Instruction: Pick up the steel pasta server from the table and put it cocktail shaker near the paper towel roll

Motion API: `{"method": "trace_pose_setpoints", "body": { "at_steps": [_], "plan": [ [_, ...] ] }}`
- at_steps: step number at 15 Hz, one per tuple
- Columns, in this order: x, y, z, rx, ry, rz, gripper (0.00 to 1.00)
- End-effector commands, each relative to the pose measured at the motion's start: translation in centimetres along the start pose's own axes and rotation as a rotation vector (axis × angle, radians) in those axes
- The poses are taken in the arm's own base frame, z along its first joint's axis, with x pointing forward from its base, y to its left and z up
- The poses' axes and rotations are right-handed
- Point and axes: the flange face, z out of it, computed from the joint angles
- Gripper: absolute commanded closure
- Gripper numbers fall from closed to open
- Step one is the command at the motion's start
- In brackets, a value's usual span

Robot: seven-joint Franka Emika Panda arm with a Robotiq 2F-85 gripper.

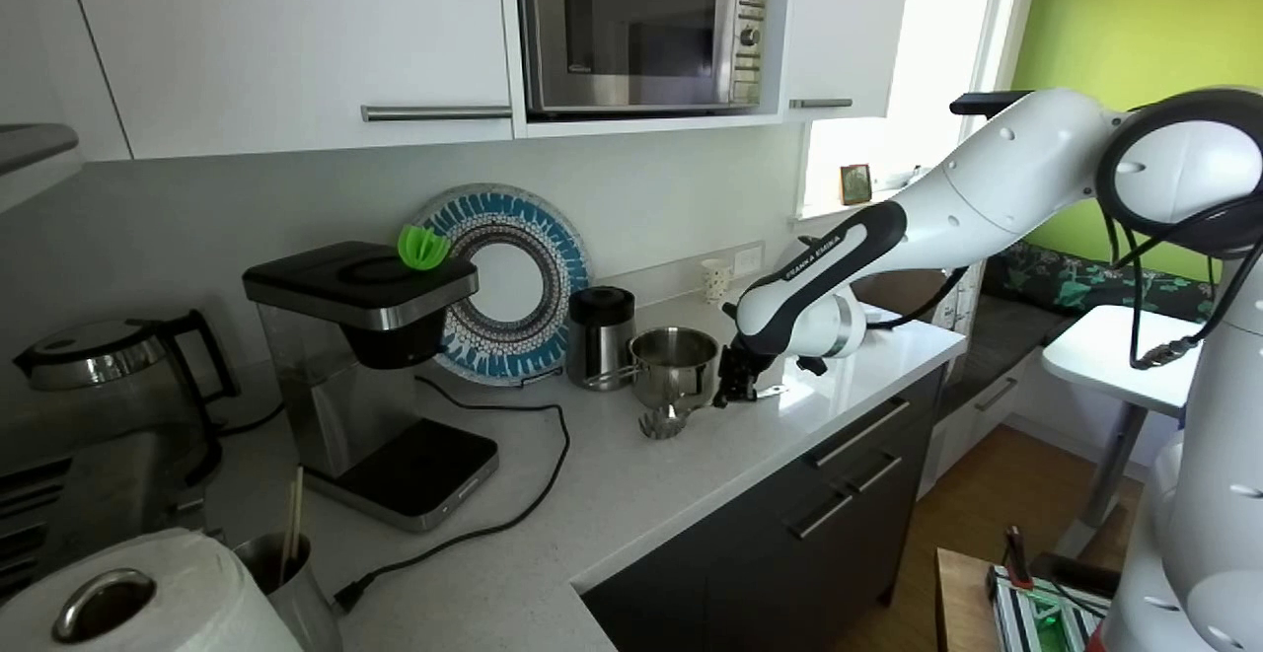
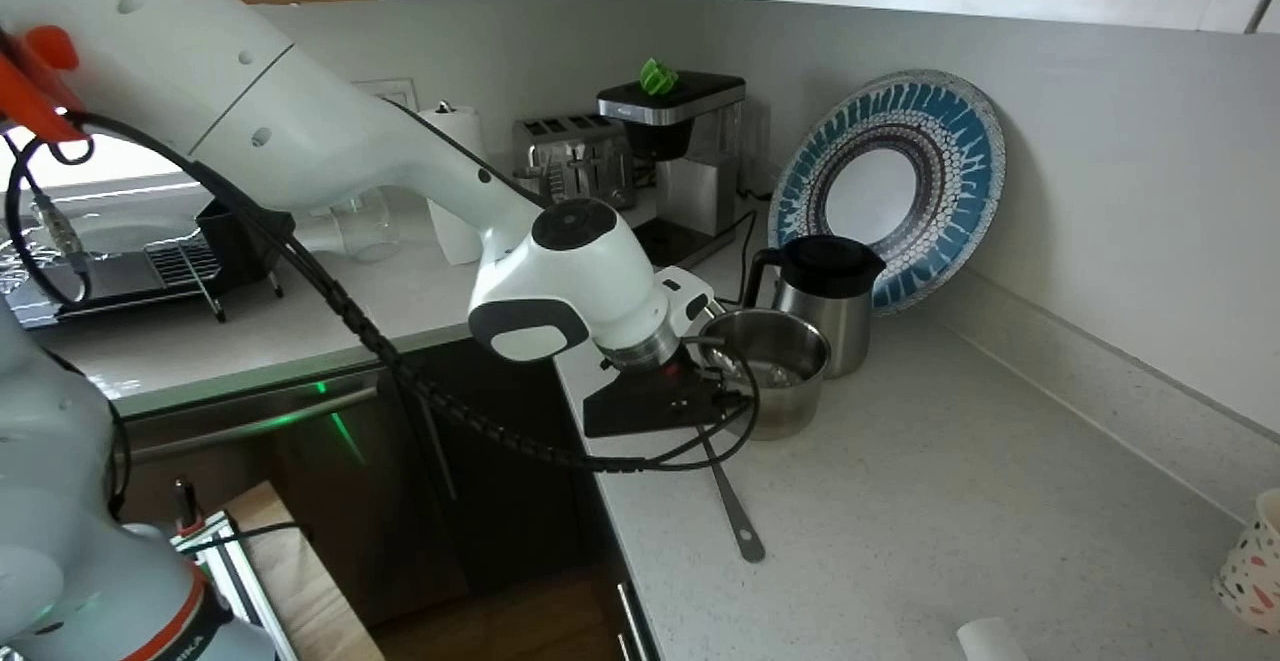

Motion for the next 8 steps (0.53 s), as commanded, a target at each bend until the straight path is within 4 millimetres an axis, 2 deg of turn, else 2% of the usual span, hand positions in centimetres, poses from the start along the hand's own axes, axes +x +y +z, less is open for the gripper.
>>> {"method": "trace_pose_setpoints", "body": {
  "at_steps": [1,3,8],
  "plan": [
    [-0.3,-2.0,0.2,0.022,-0.028,-0.019,0.60],
    [-0.4,-3.1,-0.2,0.020,-0.034,-0.039,0.46],
    [-0.8,-3.8,-0.5,-0.052,-0.034,-0.044,0.07]
  ]
}}
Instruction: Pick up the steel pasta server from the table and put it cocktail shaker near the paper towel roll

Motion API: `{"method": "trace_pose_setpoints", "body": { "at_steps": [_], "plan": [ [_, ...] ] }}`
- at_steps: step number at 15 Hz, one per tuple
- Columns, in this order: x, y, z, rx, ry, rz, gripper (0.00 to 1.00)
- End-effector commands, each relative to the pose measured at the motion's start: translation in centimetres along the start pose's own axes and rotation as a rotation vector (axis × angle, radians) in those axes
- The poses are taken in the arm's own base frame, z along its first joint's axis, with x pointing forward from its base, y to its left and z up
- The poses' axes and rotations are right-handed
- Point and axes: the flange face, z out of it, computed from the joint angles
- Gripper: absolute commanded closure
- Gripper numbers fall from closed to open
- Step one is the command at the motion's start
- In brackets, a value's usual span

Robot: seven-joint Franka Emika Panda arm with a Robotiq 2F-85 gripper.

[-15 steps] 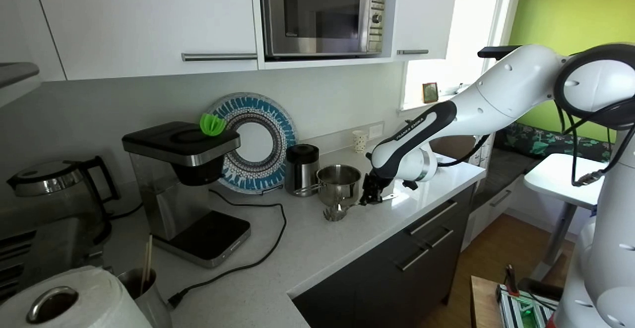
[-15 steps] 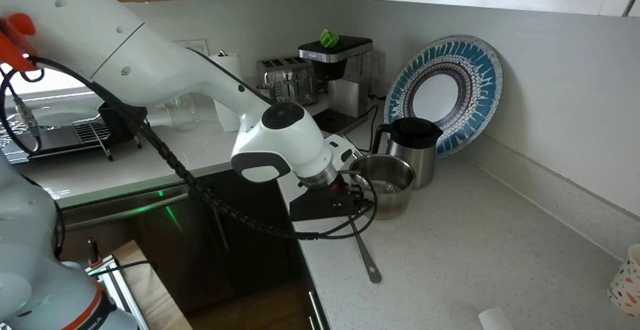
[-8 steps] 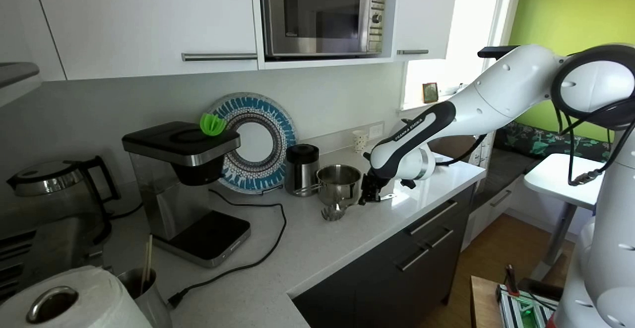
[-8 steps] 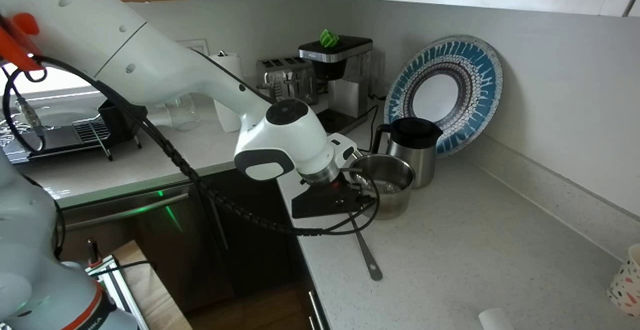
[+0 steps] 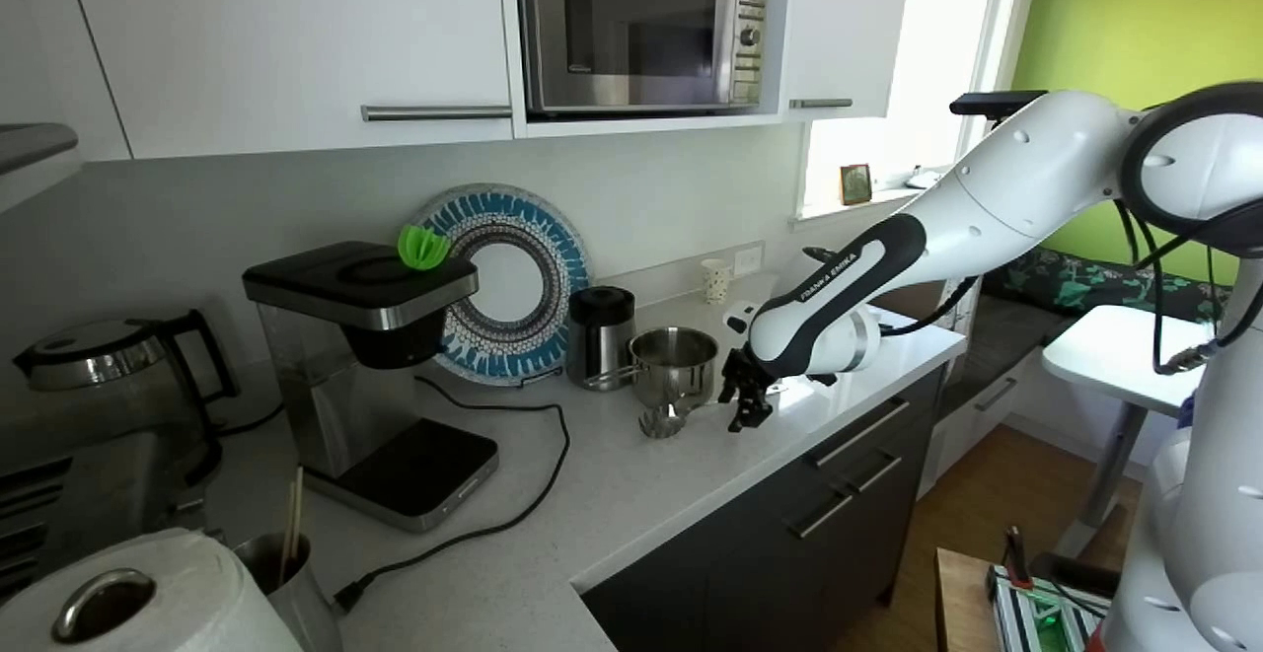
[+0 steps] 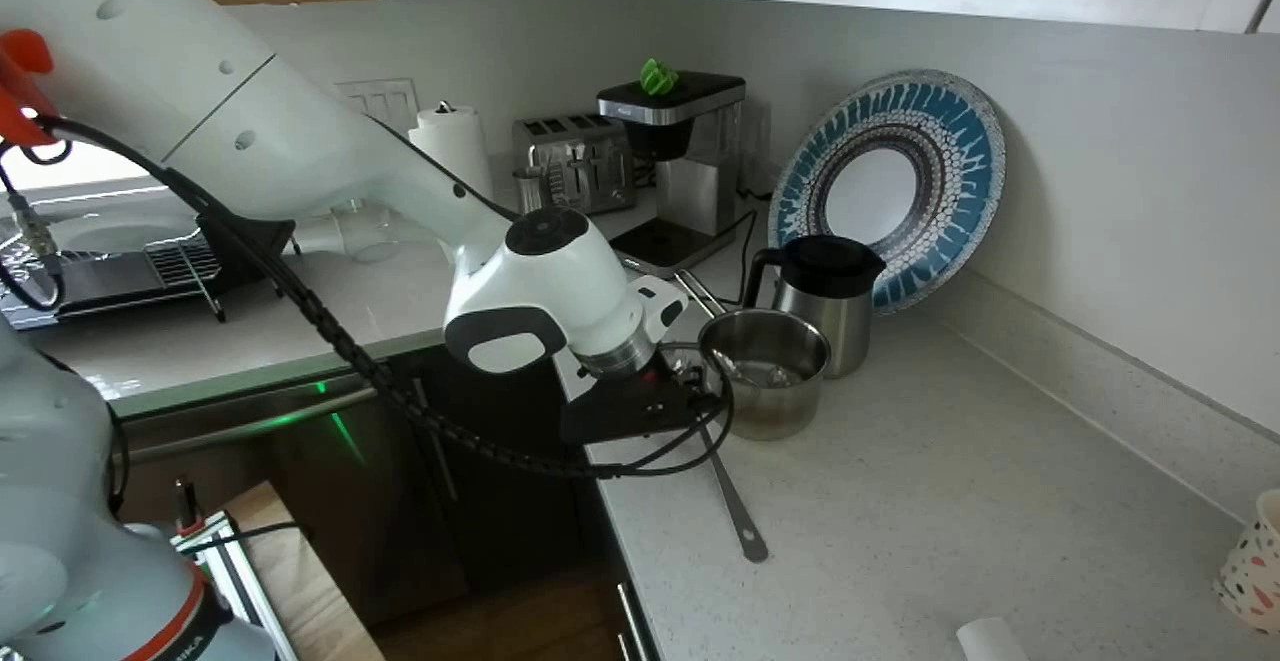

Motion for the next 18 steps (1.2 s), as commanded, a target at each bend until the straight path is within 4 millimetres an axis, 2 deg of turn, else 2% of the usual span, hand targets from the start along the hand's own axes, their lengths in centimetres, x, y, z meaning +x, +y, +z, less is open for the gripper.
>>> {"method": "trace_pose_setpoints", "body": {
  "at_steps": [1,5,7,9,10,11,12,13,18],
  "plan": [
    [-0.5,-0.7,-0.8,-0.069,-0.001,0.005,0.01],
    [-0.4,1.1,-0.2,-0.095,-0.010,0.028,0.00],
    [-0.1,1.9,0.2,-0.080,-0.012,0.044,0.10],
    [0.2,2.6,0.6,-0.079,-0.014,0.059,0.14],
    [0.2,2.9,0.8,-0.084,-0.016,0.067,0.22],
    [0.4,3.3,1.0,-0.083,-0.016,0.074,0.25],
    [0.4,3.5,1.2,-0.078,-0.019,0.083,0.33],
    [0.4,3.7,1.4,-0.076,-0.022,0.085,0.51],
    [0.7,3.6,1.9,-0.046,-0.033,0.085,0.89]
  ]
}}
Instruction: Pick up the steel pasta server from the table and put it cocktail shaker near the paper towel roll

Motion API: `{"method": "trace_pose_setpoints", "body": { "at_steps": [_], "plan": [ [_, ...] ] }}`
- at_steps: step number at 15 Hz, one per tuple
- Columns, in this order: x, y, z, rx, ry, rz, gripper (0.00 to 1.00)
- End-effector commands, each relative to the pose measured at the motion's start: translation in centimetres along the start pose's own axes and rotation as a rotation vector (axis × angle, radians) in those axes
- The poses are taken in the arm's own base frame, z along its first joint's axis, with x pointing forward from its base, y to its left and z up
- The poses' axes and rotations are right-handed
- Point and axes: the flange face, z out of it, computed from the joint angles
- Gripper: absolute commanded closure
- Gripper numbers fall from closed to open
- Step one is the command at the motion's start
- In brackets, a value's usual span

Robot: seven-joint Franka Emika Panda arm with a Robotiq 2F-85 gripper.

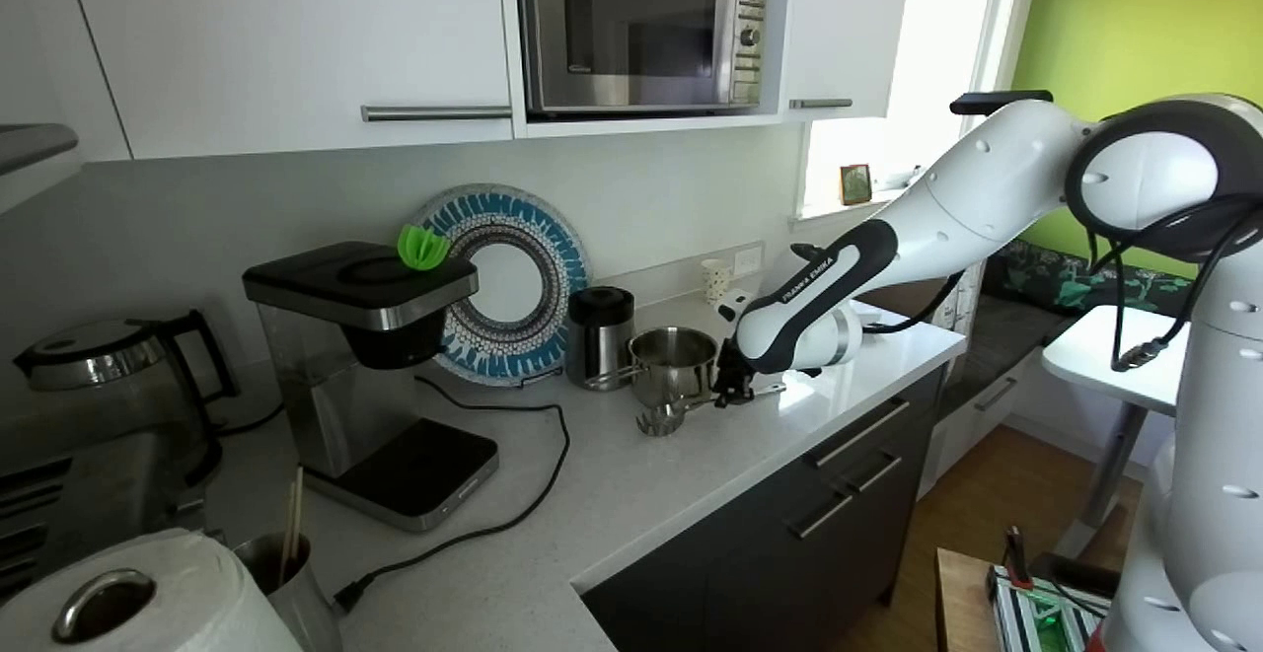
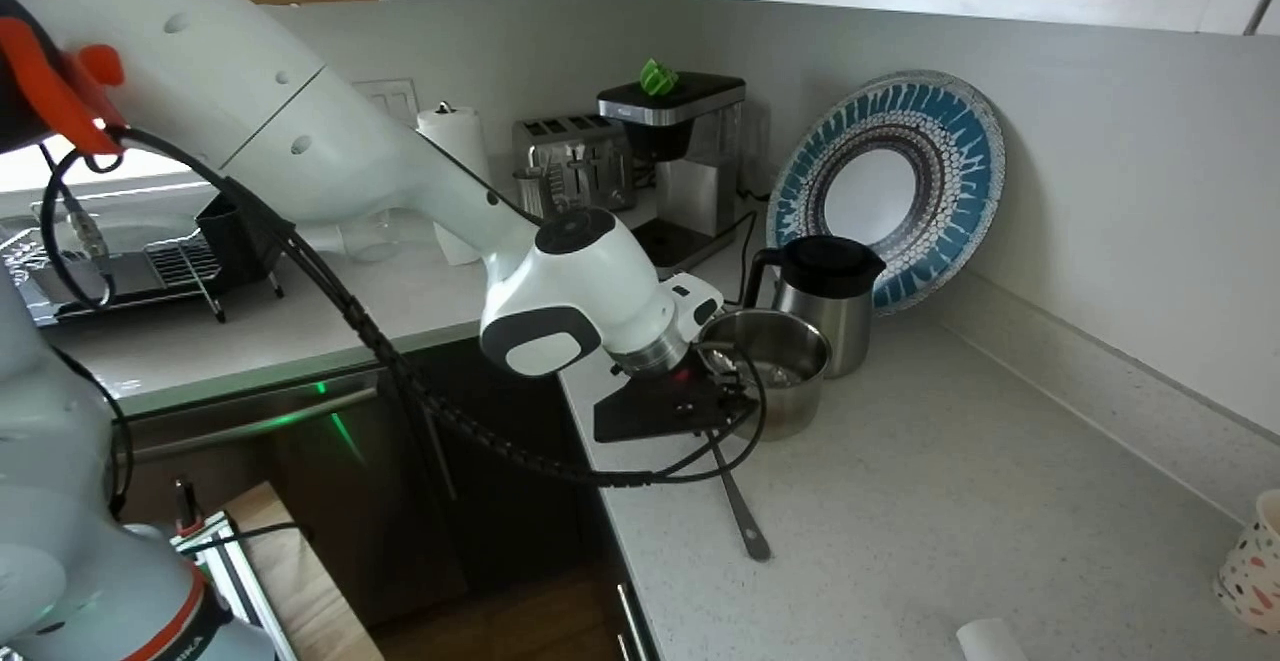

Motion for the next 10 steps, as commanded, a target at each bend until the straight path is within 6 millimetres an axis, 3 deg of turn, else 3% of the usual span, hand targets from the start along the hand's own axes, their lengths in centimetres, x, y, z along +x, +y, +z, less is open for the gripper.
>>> {"method": "trace_pose_setpoints", "body": {
  "at_steps": [1,2,5,10],
  "plan": [
    [0.6,-0.4,0.9,0.042,-0.019,-0.001,0.96],
    [0.7,-0.6,0.9,0.049,-0.019,-0.006,1.00],
    [1.0,-2.1,-0.3,0.066,-0.011,-0.047,0.99],
    [1.4,-5.0,-3.7,0.033,0.028,-0.176,0.99]
  ]
}}
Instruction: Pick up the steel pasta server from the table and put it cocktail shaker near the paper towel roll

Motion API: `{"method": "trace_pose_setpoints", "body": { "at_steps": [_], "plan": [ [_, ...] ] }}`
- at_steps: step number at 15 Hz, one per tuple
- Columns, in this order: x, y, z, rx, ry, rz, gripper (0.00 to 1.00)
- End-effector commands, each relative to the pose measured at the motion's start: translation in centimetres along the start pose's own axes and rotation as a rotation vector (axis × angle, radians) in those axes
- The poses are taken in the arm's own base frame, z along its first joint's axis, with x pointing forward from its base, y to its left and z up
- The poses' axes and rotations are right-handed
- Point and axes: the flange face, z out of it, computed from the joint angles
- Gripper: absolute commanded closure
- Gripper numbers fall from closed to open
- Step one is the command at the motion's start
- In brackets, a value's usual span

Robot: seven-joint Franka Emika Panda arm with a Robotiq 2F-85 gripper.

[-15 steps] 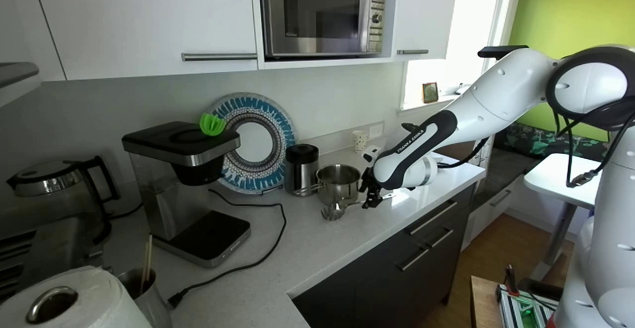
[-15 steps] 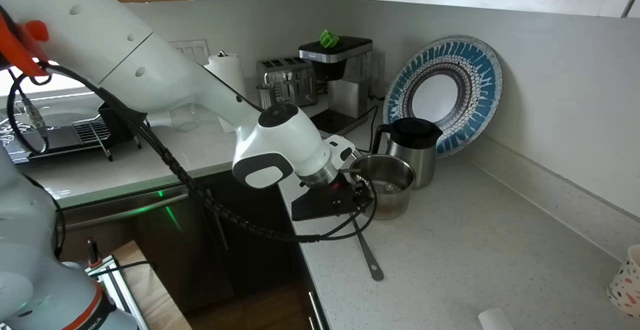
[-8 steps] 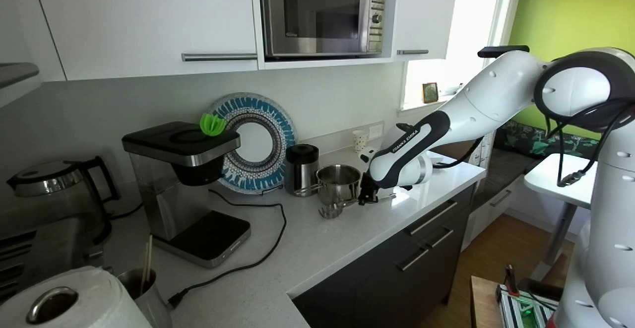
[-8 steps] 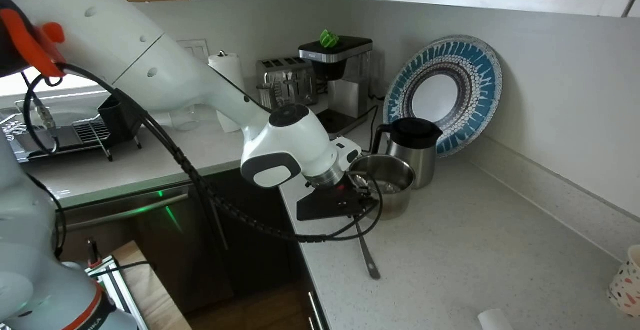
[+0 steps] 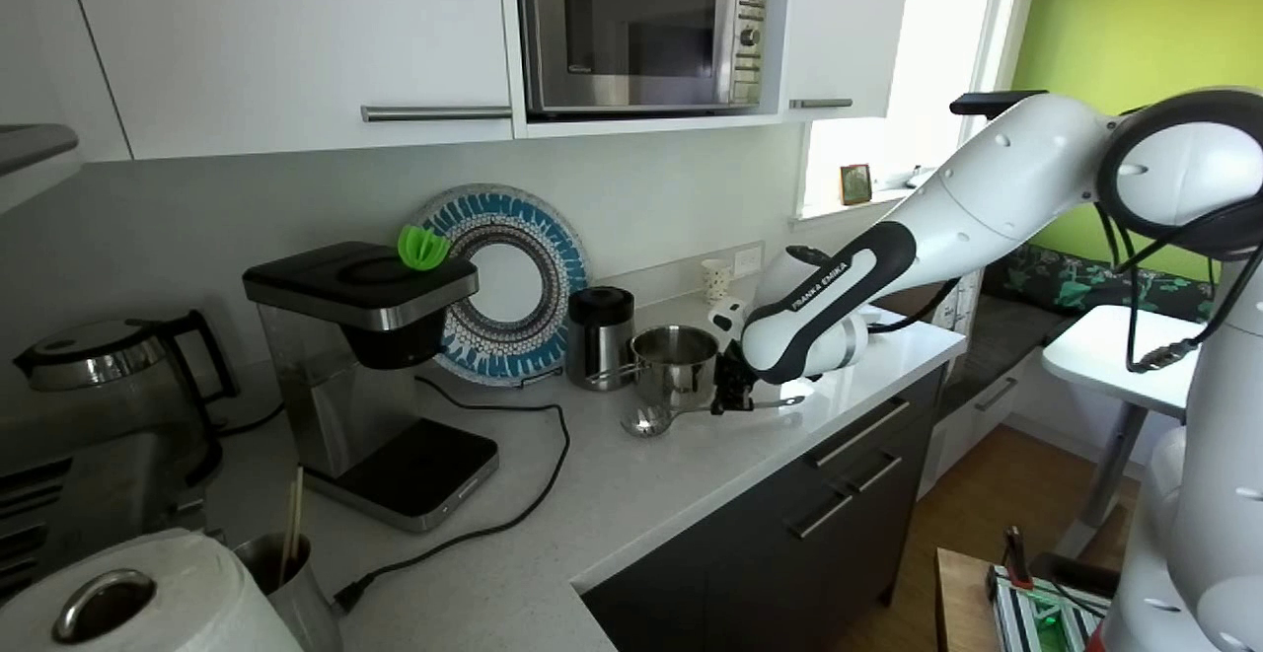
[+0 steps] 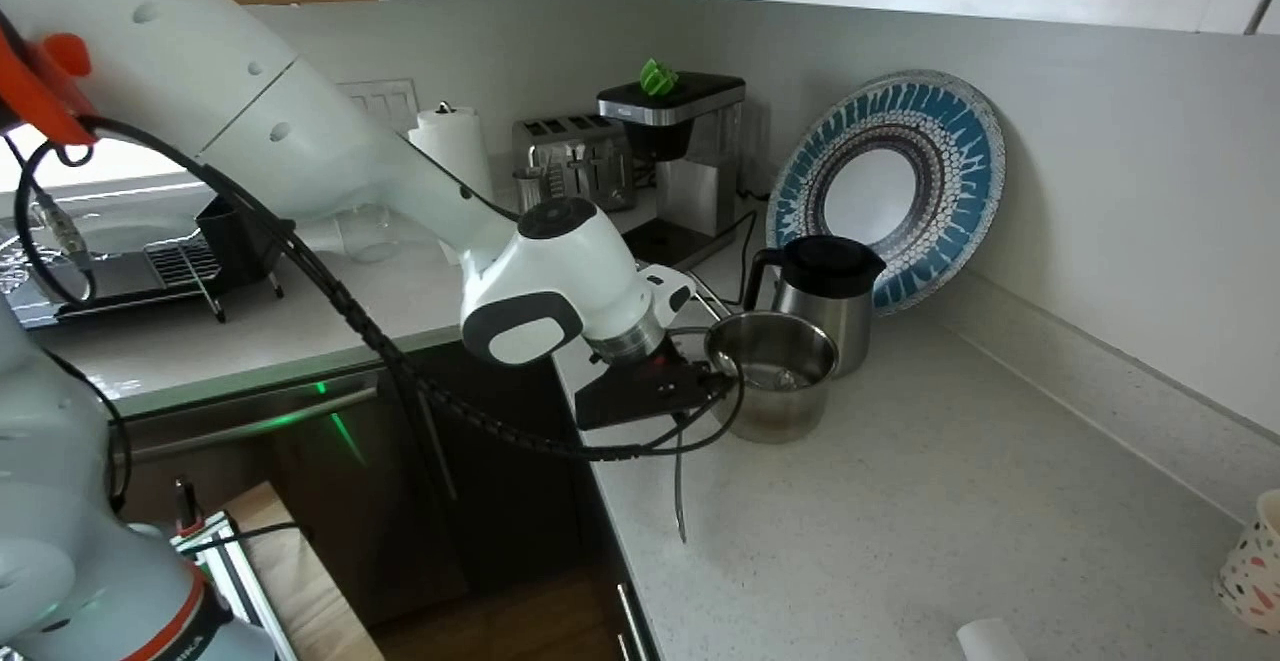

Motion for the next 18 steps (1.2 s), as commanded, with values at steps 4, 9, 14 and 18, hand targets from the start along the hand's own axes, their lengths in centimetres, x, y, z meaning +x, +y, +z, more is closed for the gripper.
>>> {"method": "trace_pose_setpoints", "body": {
  "at_steps": [4,9,14,18],
  "plan": [
    [1.8,-4.5,-7.5,-0.076,0.135,-0.207,0.99],
    [3.1,-4.1,-9.2,-0.041,0.188,-0.265,0.96],
    [2.6,-4.5,-9.8,-0.038,0.199,-0.275,0.96],
    [7.5,-7.0,-12.7,-0.107,0.389,-0.332,0.99]
  ]
}}
